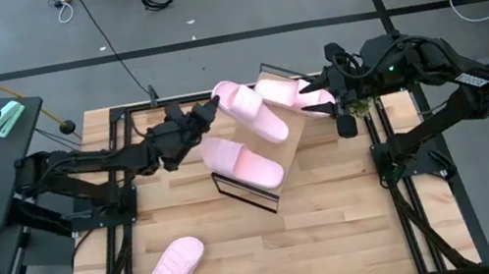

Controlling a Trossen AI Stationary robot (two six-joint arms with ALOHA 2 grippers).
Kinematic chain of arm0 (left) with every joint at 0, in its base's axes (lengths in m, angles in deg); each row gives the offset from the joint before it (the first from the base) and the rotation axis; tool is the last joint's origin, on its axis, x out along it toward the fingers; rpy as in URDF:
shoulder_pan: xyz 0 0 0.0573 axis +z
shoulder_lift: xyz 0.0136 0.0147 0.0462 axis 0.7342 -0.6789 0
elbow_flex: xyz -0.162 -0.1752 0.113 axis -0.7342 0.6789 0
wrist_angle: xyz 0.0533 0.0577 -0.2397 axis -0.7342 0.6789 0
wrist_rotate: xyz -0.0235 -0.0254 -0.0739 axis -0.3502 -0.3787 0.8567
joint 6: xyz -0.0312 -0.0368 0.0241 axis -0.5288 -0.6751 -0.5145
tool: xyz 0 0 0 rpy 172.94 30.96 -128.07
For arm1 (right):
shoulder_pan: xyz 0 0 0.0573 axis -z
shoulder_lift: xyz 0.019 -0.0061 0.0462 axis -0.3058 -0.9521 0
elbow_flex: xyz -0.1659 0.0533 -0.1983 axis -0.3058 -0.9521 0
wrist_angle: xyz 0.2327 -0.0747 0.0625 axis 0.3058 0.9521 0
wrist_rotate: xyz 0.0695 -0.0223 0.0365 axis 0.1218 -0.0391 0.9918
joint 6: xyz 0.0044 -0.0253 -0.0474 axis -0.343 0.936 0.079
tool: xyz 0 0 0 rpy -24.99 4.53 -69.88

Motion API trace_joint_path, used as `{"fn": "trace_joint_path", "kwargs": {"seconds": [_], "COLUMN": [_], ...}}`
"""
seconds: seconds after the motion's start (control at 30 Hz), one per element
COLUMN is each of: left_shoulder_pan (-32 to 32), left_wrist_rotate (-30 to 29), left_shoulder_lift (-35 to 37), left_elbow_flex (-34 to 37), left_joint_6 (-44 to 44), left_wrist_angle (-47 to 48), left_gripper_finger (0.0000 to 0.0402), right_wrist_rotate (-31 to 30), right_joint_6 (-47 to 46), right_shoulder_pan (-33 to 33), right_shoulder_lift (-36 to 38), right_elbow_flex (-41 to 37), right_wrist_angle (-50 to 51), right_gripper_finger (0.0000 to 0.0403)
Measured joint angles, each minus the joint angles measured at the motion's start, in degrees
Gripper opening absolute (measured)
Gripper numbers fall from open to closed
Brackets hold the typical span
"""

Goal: Pick and place slides into the shelf
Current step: Put the top pink slide on the shelf

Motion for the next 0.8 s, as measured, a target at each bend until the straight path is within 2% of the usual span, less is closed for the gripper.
{"fn": "trace_joint_path", "kwargs": {"seconds": [0.2, 0.8], "left_shoulder_pan": [0.40, 0.29], "left_wrist_rotate": [0.99, 3.43], "left_shoulder_lift": [3.24, 3.03], "left_elbow_flex": [3.87, 6.20], "left_joint_6": [-0.80, -3.65], "left_wrist_angle": [1.53, 7.29], "left_gripper_finger": [0.0044, 0.0042], "right_wrist_rotate": [-0.02, -0.05], "right_joint_6": [-0.88, -2.45], "right_shoulder_pan": [0.00, 0.00], "right_shoulder_lift": [0.00, -0.02], "right_elbow_flex": [0.00, 0.00], "right_wrist_angle": [-0.02, -0.06], "right_gripper_finger": [0.0177, 0.0177]}}
